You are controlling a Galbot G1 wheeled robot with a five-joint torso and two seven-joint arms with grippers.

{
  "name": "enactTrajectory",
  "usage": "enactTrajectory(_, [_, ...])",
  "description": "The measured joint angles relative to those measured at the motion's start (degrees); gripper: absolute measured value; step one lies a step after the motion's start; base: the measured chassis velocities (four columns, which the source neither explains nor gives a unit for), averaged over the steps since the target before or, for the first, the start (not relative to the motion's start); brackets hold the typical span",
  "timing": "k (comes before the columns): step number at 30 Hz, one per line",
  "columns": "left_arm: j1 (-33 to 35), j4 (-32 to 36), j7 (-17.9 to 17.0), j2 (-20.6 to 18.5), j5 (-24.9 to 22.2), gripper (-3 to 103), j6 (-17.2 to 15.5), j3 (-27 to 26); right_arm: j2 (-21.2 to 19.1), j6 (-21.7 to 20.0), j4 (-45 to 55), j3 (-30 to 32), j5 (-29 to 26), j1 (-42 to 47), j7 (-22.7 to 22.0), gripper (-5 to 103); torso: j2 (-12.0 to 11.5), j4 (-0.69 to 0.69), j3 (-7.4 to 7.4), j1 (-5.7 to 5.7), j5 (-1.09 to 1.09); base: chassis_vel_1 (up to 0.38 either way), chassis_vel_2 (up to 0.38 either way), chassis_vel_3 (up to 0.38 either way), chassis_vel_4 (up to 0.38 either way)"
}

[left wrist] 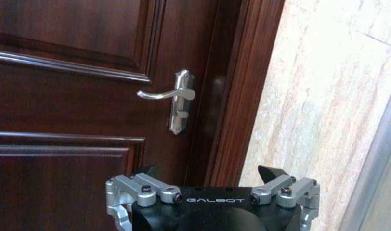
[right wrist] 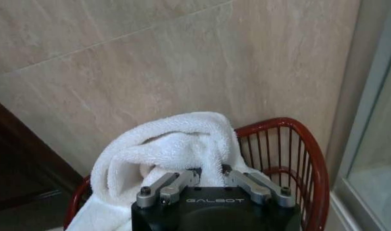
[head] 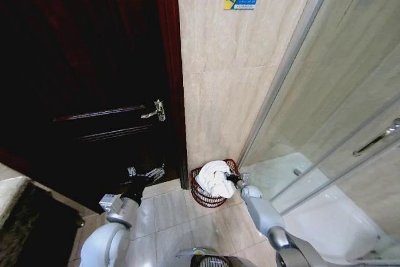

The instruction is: Discard the used towel into the hamper.

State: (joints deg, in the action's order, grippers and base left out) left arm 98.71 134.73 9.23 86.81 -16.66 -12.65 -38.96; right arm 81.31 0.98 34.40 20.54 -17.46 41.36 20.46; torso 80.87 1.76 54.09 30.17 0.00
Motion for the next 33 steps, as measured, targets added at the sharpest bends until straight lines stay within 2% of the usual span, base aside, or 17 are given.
enactTrajectory(7, [0.0, 0.0, 0.0, 0.0, 0.0, 100, 0.0, 0.0, 0.6, 2.4, -0.5, 0.3, 0.5, 1.8, 0.2, 14, 0.0, 0.00, 0.02, 0.09, 0.00, -0.129, 0.121, 0.148, -0.149])
enactTrajectory(14, [0.0, 0.0, 0.0, 0.0, 0.0, 100, 0.0, 0.0, 1.3, 0.4, -2.4, 0.9, 2.9, 1.6, 0.1, 14, 0.0, 0.00, 0.00, 0.01, -0.02, -0.024, 0.021, 0.008, -0.001])
enactTrajectory(19, [0.0, 0.0, 0.0, 0.0, 0.0, 100, 0.0, 0.0, 1.7, 0.0, -5.3, 1.6, 6.3, 0.4, 0.7, 14, 0.0, 0.01, -0.01, -0.02, -0.01, 0.041, -0.013, -0.028, 0.018])
enactTrajectory(24, [0.0, 0.0, 0.0, 0.0, 0.0, 100, 0.0, 0.0, 3.0, 0.6, -11.7, 3.1, 12.0, -2.7, 0.7, 14, 0.0, 0.00, 0.00, 0.02, -0.01, 0.000, 0.000, 0.000, 0.000])
enactTrajectory(33, [0.0, 0.0, 0.0, 0.0, 0.0, 100, 0.0, 0.0, 3.5, 1.9, -13.4, 3.5, 12.1, -3.5, -0.8, 14, 0.0, 0.01, 0.00, 0.02, 0.00, 0.000, 0.000, 0.000, 0.000])
